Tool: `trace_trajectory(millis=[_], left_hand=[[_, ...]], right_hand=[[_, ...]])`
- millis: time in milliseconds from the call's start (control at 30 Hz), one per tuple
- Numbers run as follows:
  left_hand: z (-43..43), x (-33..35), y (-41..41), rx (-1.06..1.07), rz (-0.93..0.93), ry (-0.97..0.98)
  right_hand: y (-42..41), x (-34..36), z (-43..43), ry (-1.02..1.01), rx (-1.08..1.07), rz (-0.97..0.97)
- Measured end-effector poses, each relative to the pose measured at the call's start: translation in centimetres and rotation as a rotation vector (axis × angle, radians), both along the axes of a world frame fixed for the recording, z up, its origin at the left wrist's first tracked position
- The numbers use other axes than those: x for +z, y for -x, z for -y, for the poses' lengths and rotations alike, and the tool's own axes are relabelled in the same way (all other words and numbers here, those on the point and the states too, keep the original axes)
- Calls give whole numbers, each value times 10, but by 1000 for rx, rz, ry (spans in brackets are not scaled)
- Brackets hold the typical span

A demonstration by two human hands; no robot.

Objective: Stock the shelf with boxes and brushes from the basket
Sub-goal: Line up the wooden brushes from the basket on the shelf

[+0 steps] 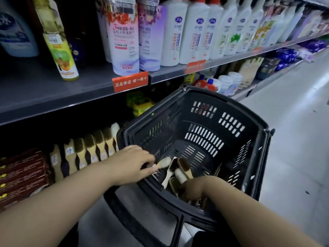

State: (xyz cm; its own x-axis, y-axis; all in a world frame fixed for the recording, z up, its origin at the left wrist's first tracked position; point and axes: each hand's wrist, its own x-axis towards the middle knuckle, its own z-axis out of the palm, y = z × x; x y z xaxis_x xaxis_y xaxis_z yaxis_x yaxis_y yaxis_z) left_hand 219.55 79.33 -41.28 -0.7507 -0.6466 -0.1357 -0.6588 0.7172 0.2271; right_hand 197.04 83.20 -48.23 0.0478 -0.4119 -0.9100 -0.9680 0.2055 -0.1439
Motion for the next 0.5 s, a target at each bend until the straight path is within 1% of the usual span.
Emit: trace_trajectory(millis=[33,100,167,233,300,367,400,500], left_hand=[[0,1,-2,0,5,-28],[2,1,-4,21,31,-87],[8,-3,0,73,59,-156],[17,-9,9,89,74,-170],[25,-14,17,80,74,-165],[32,-18,23,86,46,-180],[35,-21,25,97,27,-198],[40,-25,26,128,-20,-230]], right_hand=[[-6,-6,0,-43,60,-20],[-16,-14,6,-103,93,-30],[-20,-19,20,-61,115,-36],[-17,-29,38,61,117,-59],[-9,-46,55,172,59,-98],[0,-65,68,288,-77,-147],[2,-74,73,304,-159,-159],[-6,-98,80,364,-400,-51]])
